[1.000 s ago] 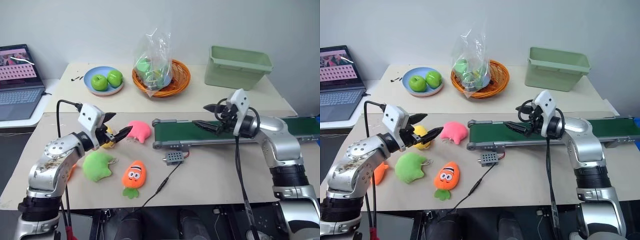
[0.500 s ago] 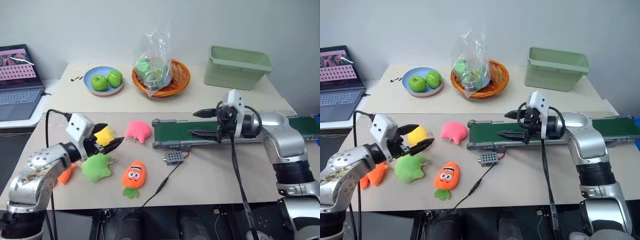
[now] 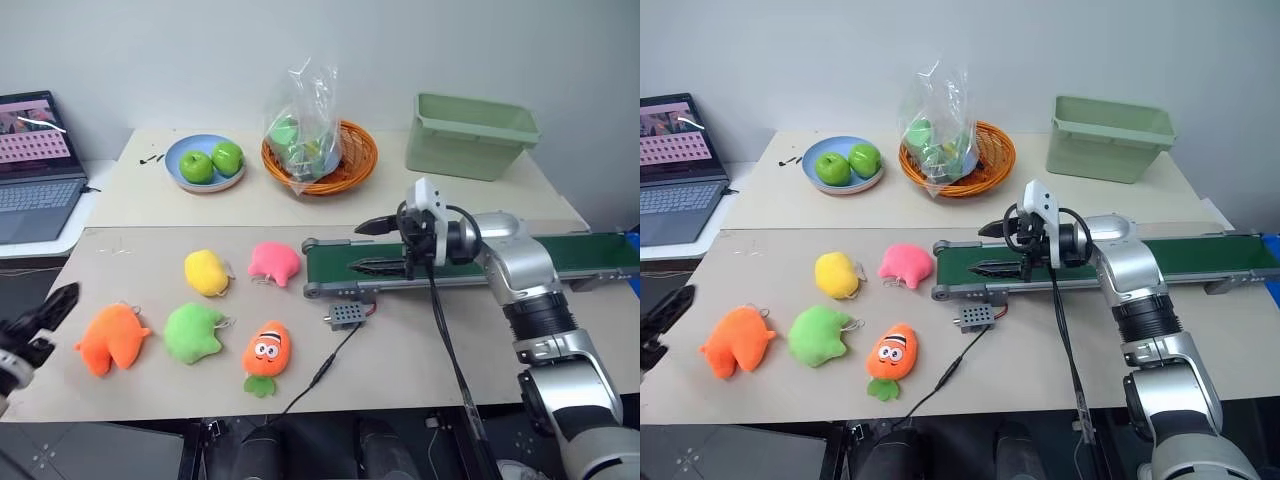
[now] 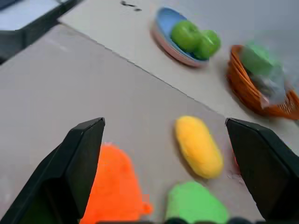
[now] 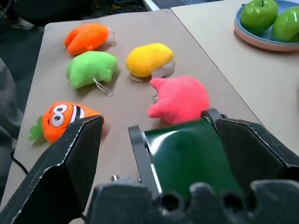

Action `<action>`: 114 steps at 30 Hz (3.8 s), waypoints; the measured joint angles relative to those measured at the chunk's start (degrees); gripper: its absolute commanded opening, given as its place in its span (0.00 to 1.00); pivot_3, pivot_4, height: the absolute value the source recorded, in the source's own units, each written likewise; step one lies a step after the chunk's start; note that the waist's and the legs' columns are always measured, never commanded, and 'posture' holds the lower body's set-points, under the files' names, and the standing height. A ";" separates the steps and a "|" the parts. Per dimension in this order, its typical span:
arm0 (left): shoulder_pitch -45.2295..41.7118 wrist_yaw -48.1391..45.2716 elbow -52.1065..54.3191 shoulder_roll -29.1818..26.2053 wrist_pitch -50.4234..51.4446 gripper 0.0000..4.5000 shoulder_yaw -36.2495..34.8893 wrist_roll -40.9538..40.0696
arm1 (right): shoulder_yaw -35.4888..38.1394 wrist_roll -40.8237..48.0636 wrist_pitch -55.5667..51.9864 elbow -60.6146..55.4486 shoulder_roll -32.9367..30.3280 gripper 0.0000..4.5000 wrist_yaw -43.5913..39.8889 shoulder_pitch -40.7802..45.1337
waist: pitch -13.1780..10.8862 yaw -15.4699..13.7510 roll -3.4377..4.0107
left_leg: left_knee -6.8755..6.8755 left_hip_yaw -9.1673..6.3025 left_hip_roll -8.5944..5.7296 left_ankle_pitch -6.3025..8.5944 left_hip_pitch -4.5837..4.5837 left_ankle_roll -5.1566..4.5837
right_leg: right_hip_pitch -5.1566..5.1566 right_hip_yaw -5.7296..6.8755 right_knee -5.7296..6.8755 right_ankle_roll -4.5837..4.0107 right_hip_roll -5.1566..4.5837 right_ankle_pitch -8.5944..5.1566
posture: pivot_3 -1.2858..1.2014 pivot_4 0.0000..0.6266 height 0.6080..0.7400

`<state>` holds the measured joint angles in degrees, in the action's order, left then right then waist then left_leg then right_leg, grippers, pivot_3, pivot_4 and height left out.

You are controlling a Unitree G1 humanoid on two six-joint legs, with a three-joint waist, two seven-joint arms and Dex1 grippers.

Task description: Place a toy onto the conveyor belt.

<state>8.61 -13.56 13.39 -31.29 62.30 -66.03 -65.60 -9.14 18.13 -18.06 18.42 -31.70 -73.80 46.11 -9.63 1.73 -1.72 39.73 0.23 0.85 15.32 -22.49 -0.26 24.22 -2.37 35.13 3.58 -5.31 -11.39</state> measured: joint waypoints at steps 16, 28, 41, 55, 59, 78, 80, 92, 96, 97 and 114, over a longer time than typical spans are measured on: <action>6.82 5.20 -14.71 4.71 -5.26 0.98 6.01 2.60 | -0.60 -3.44 3.16 3.75 -0.16 1.00 -2.06 1.64 | 0.02 -0.04 -0.03 | -0.13 0.44 0.00 -0.04 0.14 0.11 | -0.02 0.01 0.06 -0.21 0.04 -0.09 | 0.52 0.24 1.00; -1.91 1.34 -17.18 4.25 -7.59 0.98 15.04 3.64 | 0.99 -3.36 2.48 0.73 -2.72 1.00 -0.75 1.36 | 0.04 -0.85 -0.03 | -0.17 0.44 -0.01 -0.08 0.09 0.18 | 0.01 0.02 0.04 -0.22 0.03 -0.09 | 0.52 0.24 1.00; -5.97 -0.77 -23.93 2.81 -10.91 0.52 17.70 6.90 | 2.15 -3.36 1.12 -3.01 -5.11 1.00 1.58 0.19 | 0.05 -0.96 -0.02 | -0.36 0.44 -0.01 -0.15 0.21 0.27 | -0.01 0.01 0.06 -0.23 0.04 -0.09 | 0.52 0.24 1.00; -12.57 -2.74 -11.27 4.70 -12.23 0.29 18.07 -1.59 | 2.47 -3.38 1.05 -3.40 -6.02 1.00 2.05 -0.36 | 0.04 -0.93 -0.04 | -0.36 0.42 -0.01 -0.15 0.14 0.28 | 0.01 0.00 0.00 -0.24 0.02 -0.08 | 0.52 0.24 1.00; -19.52 0.35 -7.36 3.57 -11.65 0.29 22.97 -2.49 | 2.74 -3.41 1.03 -3.55 -6.18 1.00 3.10 -0.46 | 0.03 -1.11 -0.05 | -0.36 0.39 -0.04 -0.18 0.11 0.32 | 0.00 0.03 0.01 -0.24 0.04 -0.08 | 0.52 0.24 1.00; -53.45 6.88 -14.81 16.36 -1.82 0.29 57.55 1.48 | 8.12 -2.00 -5.07 -13.93 -10.50 1.00 8.29 -7.92 | 0.01 -0.54 -0.09 | -0.38 0.35 -0.10 -0.19 -0.01 0.29 | 0.06 -0.03 -0.09 -0.16 0.10 -0.04 | 0.52 0.24 1.00; -53.62 3.48 -13.46 12.92 -5.39 0.29 63.67 9.10 | 8.80 -1.60 -5.62 -15.11 -10.80 1.00 9.02 -9.10 | 0.00 -0.56 -0.09 | -0.42 0.35 -0.11 -0.21 0.00 0.33 | 0.05 -0.02 -0.11 -0.17 0.13 -0.04 | 0.52 0.24 1.00; -52.00 -11.37 -13.38 -3.43 -64.52 0.29 94.74 70.04 | 9.97 -0.98 -7.41 -18.00 -11.40 1.00 11.40 -11.11 | 0.00 -1.59 -0.08 | -0.52 0.43 -0.11 -0.23 -0.02 0.34 | 0.06 -0.03 -0.24 -0.17 0.10 -0.05 | 0.52 0.24 1.00; -51.38 -4.28 -21.40 -4.87 -83.26 0.29 98.90 88.41 | 10.01 -0.90 -7.65 -18.11 -11.39 1.00 11.75 -11.11 | 0.00 -1.71 -0.08 | -0.52 0.45 -0.12 -0.24 -0.02 0.32 | 0.06 -0.03 -0.21 -0.17 0.08 -0.05 | 0.52 0.24 1.00; -51.52 -1.49 -23.44 -5.38 -86.36 0.29 99.81 93.50 | 10.01 -0.85 -7.67 -18.29 -11.39 1.00 11.88 -11.11 | 0.00 -1.75 -0.08 | -0.52 0.45 -0.11 -0.24 -0.02 0.31 | 0.07 -0.03 -0.20 -0.17 0.08 -0.05 | 0.52 0.24 1.00; -57.72 20.93 -46.97 -0.88 -103.22 0.29 102.86 120.88 | 10.73 1.29 -9.13 -20.52 -13.26 1.00 12.81 -11.92 | 0.00 -2.38 -0.08 | -0.51 0.45 -0.11 -0.25 -0.13 0.24 | 0.09 0.08 -0.10 -0.12 0.05 -0.02 | 0.52 0.24 1.00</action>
<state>-49.12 7.37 -33.58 -32.17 -40.91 36.83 55.28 1.58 19.42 -27.19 -2.10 -44.96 -60.99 34.19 -9.63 -0.65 -1.80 39.22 0.68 0.74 15.07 -22.62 -0.01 24.31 -2.29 35.03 3.46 -5.26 -11.42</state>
